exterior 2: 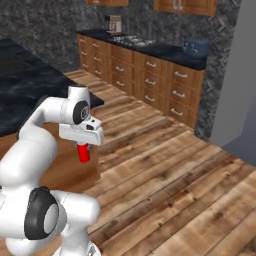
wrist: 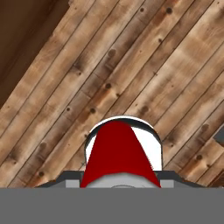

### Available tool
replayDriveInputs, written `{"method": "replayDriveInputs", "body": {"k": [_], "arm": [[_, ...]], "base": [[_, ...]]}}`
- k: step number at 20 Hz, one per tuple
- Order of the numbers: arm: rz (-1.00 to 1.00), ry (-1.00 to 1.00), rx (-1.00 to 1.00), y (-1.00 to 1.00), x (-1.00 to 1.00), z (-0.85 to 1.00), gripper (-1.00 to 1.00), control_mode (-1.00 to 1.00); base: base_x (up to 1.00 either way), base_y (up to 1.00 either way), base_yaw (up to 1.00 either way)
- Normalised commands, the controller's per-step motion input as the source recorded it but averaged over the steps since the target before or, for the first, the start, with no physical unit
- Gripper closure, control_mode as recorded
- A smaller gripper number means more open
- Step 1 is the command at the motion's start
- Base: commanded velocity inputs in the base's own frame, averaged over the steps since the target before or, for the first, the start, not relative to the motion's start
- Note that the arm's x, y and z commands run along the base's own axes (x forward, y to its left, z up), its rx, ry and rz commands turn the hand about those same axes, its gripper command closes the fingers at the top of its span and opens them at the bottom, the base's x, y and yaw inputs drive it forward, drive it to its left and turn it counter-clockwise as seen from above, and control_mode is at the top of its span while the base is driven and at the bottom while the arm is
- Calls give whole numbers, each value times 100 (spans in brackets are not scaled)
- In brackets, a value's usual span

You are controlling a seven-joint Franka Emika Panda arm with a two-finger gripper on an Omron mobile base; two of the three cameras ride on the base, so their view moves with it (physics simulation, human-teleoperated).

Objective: Four empty soda cans are scattered around the kitchen. Gather all the cans and cluster them next to the stove for recycling.

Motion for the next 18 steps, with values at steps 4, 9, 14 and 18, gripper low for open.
{"method": "replayDriveInputs", "body": {"k": [4,9,14,18], "arm": [[0,0,0,0,0,0,100,100],[0,0,0,0,0,0,100,100],[0,0,0,0,0,0,100,100],[0,0,0,0,0,0,100,100]], "base": [[72,-7,12],[72,-10,8],[73,-14,3],[74,-15,2]]}}
